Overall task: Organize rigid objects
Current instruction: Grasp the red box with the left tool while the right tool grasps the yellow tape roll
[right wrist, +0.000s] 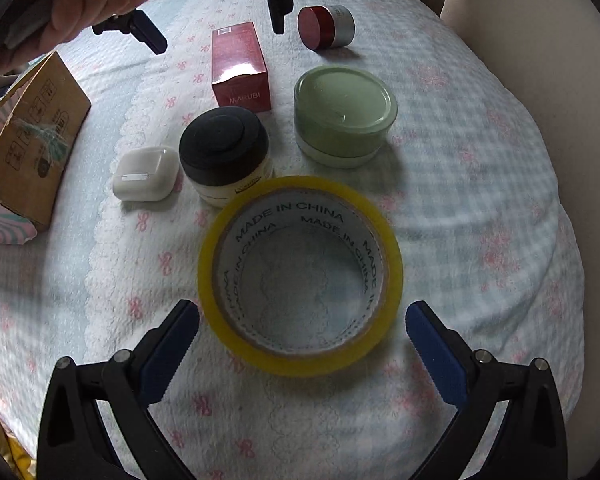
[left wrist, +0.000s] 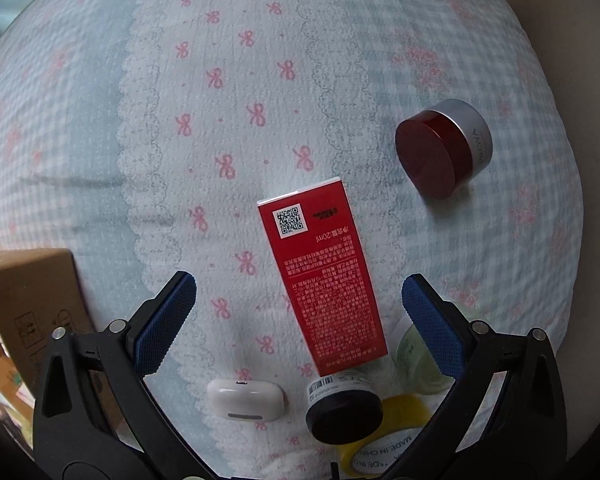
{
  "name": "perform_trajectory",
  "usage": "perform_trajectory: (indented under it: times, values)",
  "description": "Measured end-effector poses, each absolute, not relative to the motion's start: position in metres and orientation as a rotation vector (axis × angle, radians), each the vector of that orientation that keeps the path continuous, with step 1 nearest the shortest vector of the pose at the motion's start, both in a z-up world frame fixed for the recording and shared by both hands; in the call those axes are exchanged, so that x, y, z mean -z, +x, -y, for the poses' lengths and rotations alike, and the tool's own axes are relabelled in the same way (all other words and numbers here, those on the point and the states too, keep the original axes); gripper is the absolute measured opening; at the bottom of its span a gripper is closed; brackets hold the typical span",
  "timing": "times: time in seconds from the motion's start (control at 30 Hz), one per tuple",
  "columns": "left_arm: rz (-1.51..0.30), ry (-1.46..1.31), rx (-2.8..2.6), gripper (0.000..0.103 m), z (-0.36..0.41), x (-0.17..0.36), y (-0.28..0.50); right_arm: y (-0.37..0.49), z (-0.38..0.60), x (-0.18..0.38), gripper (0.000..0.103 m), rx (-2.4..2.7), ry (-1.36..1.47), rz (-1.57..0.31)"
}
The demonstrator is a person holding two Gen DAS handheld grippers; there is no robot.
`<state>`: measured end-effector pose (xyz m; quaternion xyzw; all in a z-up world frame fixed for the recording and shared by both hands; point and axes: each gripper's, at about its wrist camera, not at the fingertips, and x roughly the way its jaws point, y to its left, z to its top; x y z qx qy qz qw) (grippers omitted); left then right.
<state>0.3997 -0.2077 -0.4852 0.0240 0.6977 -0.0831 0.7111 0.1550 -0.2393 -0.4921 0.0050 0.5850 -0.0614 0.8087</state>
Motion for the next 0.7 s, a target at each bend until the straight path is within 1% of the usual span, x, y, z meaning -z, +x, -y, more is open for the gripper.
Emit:
perform_trajectory:
  times: [0.1, 0.17, 0.3, 0.37, 0.4, 0.43, 0.5, 0.57, 0.7]
  values:
    - [-1.558, 0.026, 0.153, 0.099, 0.204, 0.494, 0.403, 0.157, 0.24, 0.495, 0.103, 0.131, 0.013, -1.217]
    - [-1.577, 0.023, 0.133, 0.092, 0.204, 0.501, 0.404, 0.159, 0.241, 0.495, 0.103, 0.13, 0.01, -1.196]
    - [-1.604, 0.005, 0.113, 0.085, 0.205, 0.511, 0.405, 0.168, 0.238, 0.494, 0.103, 0.116, -0.021, -1.175]
    - [-1.611, 0.011, 0.113, 0.074, 0.211, 0.516, 0.403, 0.174, 0.236, 0.493, 0.103, 0.108, -0.05, -1.169]
    - [-1.621, 0.018, 0.115, 0.07, 0.218, 0.52, 0.403, 0.176, 0.234, 0.494, 0.103, 0.104, -0.072, -1.17]
    - [-1.633, 0.021, 0.118, 0.063, 0.222, 0.524, 0.403, 0.178, 0.233, 0.496, 0.103, 0.1, -0.096, -1.177]
    - [-1.635, 0.047, 0.111, 0.059, 0.228, 0.527, 0.404, 0.18, 0.231, 0.5, 0.103, 0.091, -0.118, -1.184]
    - [-1.619, 0.059, 0.136, 0.043, 0.237, 0.525, 0.402, 0.181, 0.232, 0.502, 0.096, 0.069, -0.11, -1.2]
    - [-1.604, 0.075, 0.152, 0.042, 0.243, 0.521, 0.398, 0.183, 0.235, 0.502, 0.096, 0.068, -0.092, -1.211]
